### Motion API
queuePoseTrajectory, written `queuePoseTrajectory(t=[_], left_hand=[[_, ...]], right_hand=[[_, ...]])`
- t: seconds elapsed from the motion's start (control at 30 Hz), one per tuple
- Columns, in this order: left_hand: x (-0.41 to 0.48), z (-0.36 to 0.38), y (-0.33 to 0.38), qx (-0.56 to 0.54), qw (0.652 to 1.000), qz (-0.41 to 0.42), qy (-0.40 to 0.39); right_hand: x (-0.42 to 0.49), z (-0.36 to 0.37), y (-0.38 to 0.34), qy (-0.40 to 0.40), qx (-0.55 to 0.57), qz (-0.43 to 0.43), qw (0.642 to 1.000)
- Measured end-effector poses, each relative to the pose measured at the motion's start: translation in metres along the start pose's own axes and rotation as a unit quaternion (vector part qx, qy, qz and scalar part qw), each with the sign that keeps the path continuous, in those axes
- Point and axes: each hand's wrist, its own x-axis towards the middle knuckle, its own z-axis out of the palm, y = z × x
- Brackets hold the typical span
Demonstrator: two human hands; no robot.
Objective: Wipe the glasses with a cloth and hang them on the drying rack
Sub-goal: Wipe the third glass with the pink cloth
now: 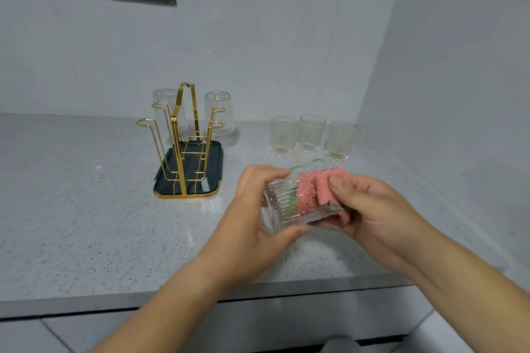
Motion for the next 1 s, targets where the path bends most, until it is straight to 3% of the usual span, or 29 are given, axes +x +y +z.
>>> queuePoseTrajectory(t=[0.07,0.13,0.2,0.27,0.33,0.4,0.5,0.57,0.63,0.7,0.77,0.83,0.9,0.93,1.0], left_hand=[[0.003,0.000,0.009,-0.184,0.970,-0.153,-0.038],[0.006,0.000,0.016,-0.363,0.884,-0.274,-0.111],[0.008,-0.003,0.019,-0.459,0.813,-0.323,-0.152],[0.011,-0.007,0.021,-0.488,0.799,-0.329,-0.128],[0.011,-0.008,0.023,-0.468,0.826,-0.302,-0.091],[0.008,-0.010,0.021,-0.386,0.890,-0.234,-0.069],[0.002,-0.011,0.011,-0.099,0.993,-0.059,-0.040],[0.001,-0.009,0.008,0.019,1.000,0.018,-0.009],[0.004,-0.007,0.014,-0.119,0.991,-0.062,-0.021],[0.007,-0.005,0.021,-0.321,0.923,-0.196,-0.074],[0.011,-0.007,0.024,-0.423,0.851,-0.292,-0.104],[0.011,-0.009,0.024,-0.453,0.829,-0.315,-0.095],[0.010,-0.009,0.021,-0.424,0.858,-0.279,-0.077],[0.007,-0.010,0.020,-0.369,0.895,-0.239,-0.073],[0.003,-0.009,0.013,-0.157,0.980,-0.114,-0.039]], right_hand=[[-0.003,0.001,-0.001,-0.016,-0.017,-0.039,0.999],[-0.008,0.004,-0.001,-0.021,-0.080,-0.089,0.993],[-0.012,0.004,0.001,-0.028,-0.152,-0.137,0.979],[-0.014,0.004,0.003,-0.032,-0.171,-0.147,0.974],[-0.016,0.004,0.006,-0.035,-0.169,-0.138,0.975],[-0.017,0.004,0.007,-0.027,-0.157,-0.127,0.979],[-0.014,0.001,0.008,-0.021,-0.106,-0.103,0.989],[-0.010,0.000,0.009,-0.010,-0.054,-0.090,0.994],[-0.007,0.000,0.006,-0.011,-0.028,-0.091,0.995],[-0.009,0.003,0.002,-0.013,-0.063,-0.109,0.992],[-0.011,0.004,0.001,-0.017,-0.111,-0.131,0.985],[-0.013,0.005,0.002,-0.023,-0.129,-0.134,0.982],[-0.014,0.004,0.004,-0.023,-0.137,-0.124,0.983],[-0.013,0.004,0.004,-0.019,-0.134,-0.116,0.984],[-0.011,0.002,0.006,-0.010,-0.108,-0.096,0.989]])
